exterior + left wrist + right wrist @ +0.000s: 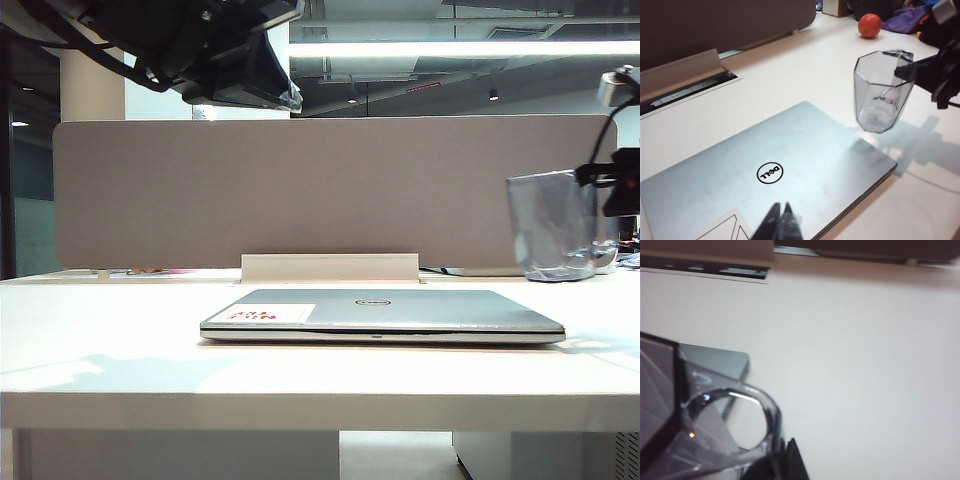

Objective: Pick up the water cup and place it on the right side of the laptop.

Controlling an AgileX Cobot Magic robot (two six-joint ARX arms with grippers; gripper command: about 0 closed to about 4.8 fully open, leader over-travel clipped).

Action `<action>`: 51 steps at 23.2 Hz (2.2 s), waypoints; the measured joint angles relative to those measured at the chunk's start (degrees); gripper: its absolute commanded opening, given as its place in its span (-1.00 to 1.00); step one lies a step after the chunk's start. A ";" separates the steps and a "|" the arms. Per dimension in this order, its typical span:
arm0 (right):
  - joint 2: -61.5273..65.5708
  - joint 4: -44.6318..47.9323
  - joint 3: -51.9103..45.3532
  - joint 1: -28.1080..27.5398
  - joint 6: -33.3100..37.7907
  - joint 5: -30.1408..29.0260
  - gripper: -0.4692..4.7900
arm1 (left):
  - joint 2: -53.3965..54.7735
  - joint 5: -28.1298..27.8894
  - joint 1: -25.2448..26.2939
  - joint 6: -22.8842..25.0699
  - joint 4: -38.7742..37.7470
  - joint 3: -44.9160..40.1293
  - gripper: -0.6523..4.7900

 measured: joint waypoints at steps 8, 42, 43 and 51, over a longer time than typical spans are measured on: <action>2.86 -0.90 0.00 -1.73 0.00 -0.76 -0.83 | 0.00 0.00 -0.02 0.00 -0.42 0.00 -0.78; 13.31 4.31 0.39 -9.79 3.43 -6.12 -0.49 | 0.00 -0.02 -0.02 0.00 -1.25 0.00 -0.78; 13.64 2.71 0.22 -9.79 3.41 -6.10 -0.49 | 0.00 -0.02 -0.02 0.00 -1.25 0.00 -0.78; 11.78 -0.48 0.13 -9.75 3.39 -6.05 -0.46 | 0.00 -0.02 -0.02 0.00 -1.29 0.00 -0.78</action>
